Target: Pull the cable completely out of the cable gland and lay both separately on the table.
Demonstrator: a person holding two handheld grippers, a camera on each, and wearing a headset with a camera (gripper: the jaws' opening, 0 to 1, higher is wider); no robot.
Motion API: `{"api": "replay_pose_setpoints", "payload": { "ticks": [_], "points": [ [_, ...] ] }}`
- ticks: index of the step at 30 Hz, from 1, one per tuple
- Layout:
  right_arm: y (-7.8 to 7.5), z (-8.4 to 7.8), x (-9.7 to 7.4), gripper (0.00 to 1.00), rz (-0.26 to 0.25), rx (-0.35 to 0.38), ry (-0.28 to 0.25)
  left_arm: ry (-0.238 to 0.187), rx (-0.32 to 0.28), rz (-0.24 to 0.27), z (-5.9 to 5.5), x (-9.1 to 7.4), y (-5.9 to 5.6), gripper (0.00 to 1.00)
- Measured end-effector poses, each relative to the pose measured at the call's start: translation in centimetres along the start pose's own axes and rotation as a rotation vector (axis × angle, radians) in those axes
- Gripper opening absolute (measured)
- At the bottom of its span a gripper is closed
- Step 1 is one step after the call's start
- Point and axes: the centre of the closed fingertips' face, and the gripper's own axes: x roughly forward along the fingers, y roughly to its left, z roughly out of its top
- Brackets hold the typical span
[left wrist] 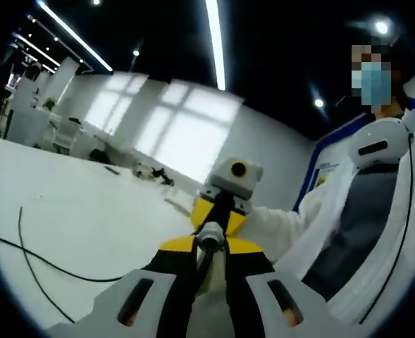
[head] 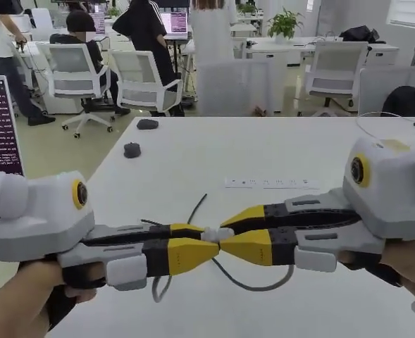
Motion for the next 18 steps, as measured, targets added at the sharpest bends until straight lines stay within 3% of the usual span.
{"api": "replay_pose_setpoints", "payload": {
  "ticks": [2,6,11,18],
  "points": [
    [0.07,-0.12,-0.01,0.1,-0.002,-0.042,0.013,-0.003,-0.029,-0.009,-0.12,0.08,0.13,0.14],
    [-0.17,0.13,-0.2,0.1,0.003,-0.12,-0.011,-0.038,-0.1,-0.032,0.18,0.27,0.2,0.14],
    [-0.35,-0.34,-0.08,0.1,0.007,-0.315,0.016,-0.036,-0.127,-0.022,0.13,0.24,0.43,0.14],
    [-0.42,-0.16,0.24,0.11,-0.009,-0.297,-0.01,-0.046,-0.094,-0.014,0.32,-0.13,0.26,0.14]
  ]
}}
